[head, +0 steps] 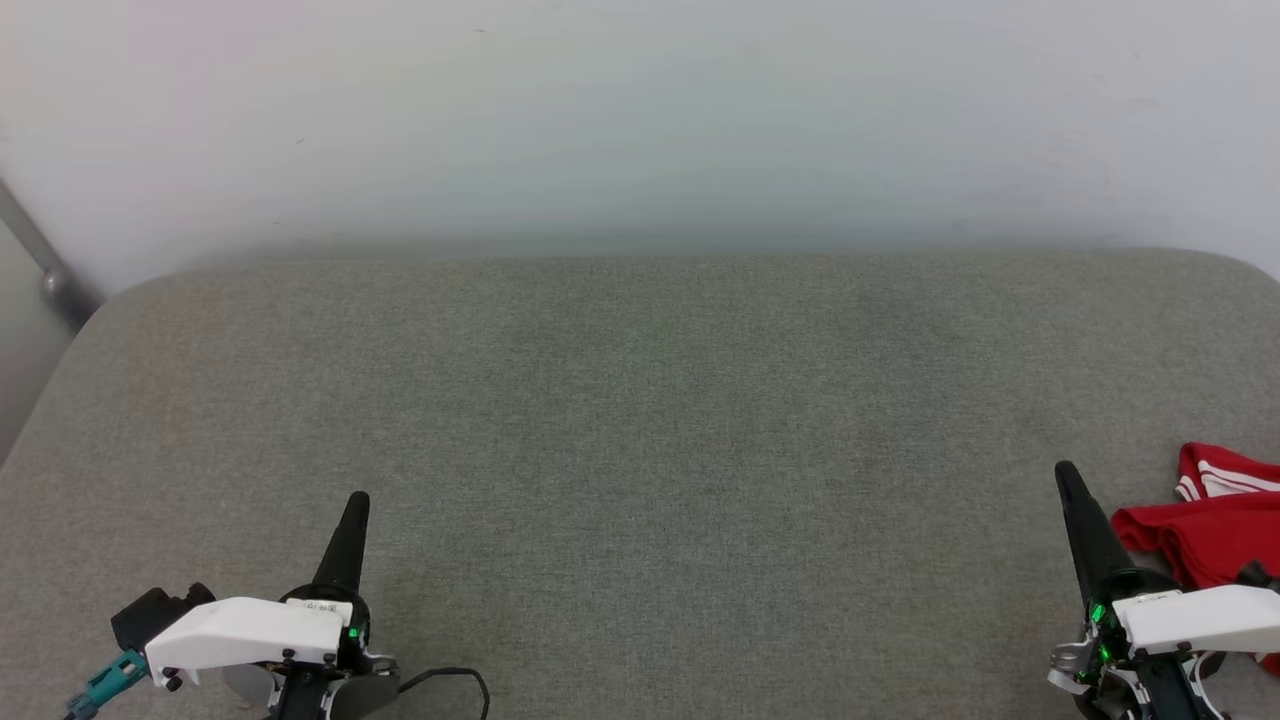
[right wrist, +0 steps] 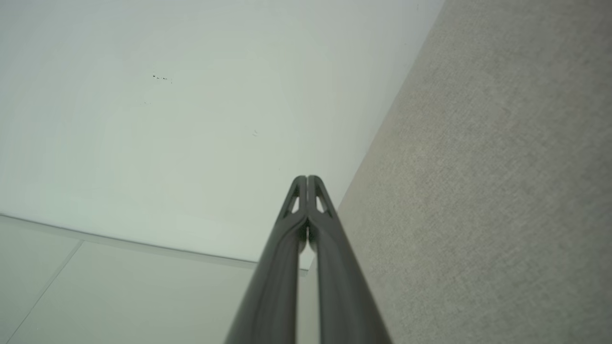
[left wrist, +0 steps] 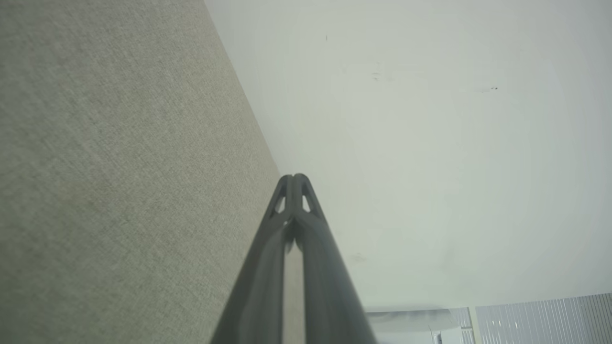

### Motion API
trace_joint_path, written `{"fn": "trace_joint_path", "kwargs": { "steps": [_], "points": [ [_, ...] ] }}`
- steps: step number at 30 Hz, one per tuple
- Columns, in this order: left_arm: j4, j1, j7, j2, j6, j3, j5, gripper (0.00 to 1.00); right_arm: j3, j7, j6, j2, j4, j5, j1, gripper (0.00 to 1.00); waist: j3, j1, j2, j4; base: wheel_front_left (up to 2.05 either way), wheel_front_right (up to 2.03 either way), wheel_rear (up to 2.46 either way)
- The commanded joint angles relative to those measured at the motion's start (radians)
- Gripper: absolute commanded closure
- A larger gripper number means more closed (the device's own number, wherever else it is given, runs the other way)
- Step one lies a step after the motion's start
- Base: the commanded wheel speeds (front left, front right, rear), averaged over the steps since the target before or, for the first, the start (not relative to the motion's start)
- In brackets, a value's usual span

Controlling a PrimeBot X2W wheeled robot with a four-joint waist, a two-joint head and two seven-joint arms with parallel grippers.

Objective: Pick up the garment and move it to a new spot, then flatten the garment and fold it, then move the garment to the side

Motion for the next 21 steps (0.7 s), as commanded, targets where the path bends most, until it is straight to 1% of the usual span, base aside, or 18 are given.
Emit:
{"fn": "trace_joint_path", "kwargs": {
  "steps": [1,21],
  "points": [
    [-0.002,-0.019,0.007,-0.001,-0.01,0.009,-0.018,1.0,-0.002,0.004,0.0,0.001,0.0,0.022,-0.018,1.0,0.0,-0.0001,0.0,0.0,0.0,0.0,0.0],
    [0.006,-0.029,0.049,-0.028,-0.037,0.052,-0.15,1.0,-0.008,0.015,0.0,0.001,0.036,0.179,-0.044,1.0,0.008,-0.0001,0.0,-0.006,0.0,0.0,0.0]
  ]
}}
